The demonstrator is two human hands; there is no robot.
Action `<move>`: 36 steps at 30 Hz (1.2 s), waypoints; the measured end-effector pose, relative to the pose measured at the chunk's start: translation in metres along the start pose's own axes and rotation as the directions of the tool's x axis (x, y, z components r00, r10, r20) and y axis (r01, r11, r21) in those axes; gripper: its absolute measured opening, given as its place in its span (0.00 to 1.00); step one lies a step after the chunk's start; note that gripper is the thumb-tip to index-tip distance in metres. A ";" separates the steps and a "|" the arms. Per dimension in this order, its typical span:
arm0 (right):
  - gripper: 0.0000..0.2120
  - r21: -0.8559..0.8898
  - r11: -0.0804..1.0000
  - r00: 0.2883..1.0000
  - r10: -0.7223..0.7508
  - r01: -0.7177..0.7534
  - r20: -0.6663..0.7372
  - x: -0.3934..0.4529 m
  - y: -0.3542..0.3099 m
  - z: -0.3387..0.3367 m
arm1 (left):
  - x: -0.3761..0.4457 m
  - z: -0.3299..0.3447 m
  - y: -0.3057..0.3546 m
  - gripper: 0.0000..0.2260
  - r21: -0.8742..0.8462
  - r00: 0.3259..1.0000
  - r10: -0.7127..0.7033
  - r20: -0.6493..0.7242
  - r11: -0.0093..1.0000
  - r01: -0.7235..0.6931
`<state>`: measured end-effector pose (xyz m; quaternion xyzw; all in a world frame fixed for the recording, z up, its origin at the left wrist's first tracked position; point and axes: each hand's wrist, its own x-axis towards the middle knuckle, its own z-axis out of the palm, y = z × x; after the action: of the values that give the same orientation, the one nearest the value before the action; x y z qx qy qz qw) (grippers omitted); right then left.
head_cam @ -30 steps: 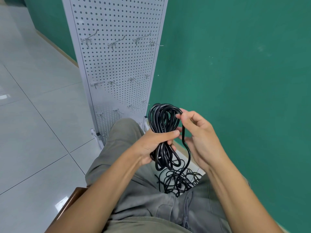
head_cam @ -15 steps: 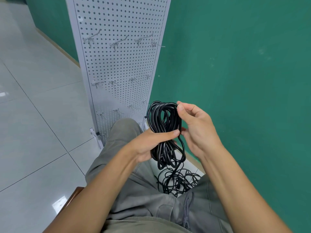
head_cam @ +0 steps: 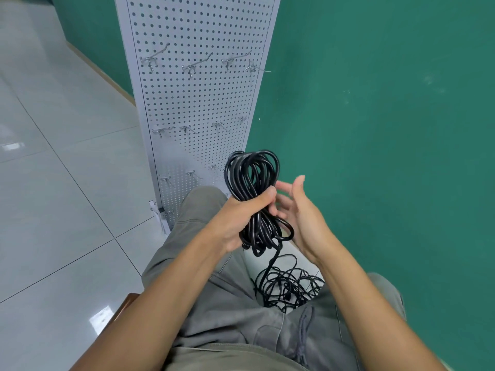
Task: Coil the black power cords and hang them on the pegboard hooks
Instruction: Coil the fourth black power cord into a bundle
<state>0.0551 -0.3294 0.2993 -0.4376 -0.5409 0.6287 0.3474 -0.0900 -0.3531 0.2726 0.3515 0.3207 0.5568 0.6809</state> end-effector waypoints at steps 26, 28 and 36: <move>0.08 -0.792 0.494 0.933 -0.167 0.358 0.317 -0.026 -0.042 0.004 | 0.007 -0.023 0.012 0.13 0.041 0.809 0.140 -0.571 0.989 -0.142; 0.08 -0.759 0.528 0.921 -0.144 0.381 0.363 -0.022 -0.051 0.001 | 0.008 -0.015 0.009 0.13 0.028 0.841 0.117 -0.528 0.992 -0.120; 0.09 -0.582 0.744 0.943 -0.221 0.328 0.249 -0.016 -0.074 -0.007 | 0.005 -0.002 0.006 0.22 0.174 0.939 0.120 -0.323 0.983 -0.065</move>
<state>0.0649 -0.3287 0.3749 -0.3887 -0.8011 0.3934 0.2289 -0.0940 -0.3469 0.2765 0.3212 0.4575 0.6118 0.5597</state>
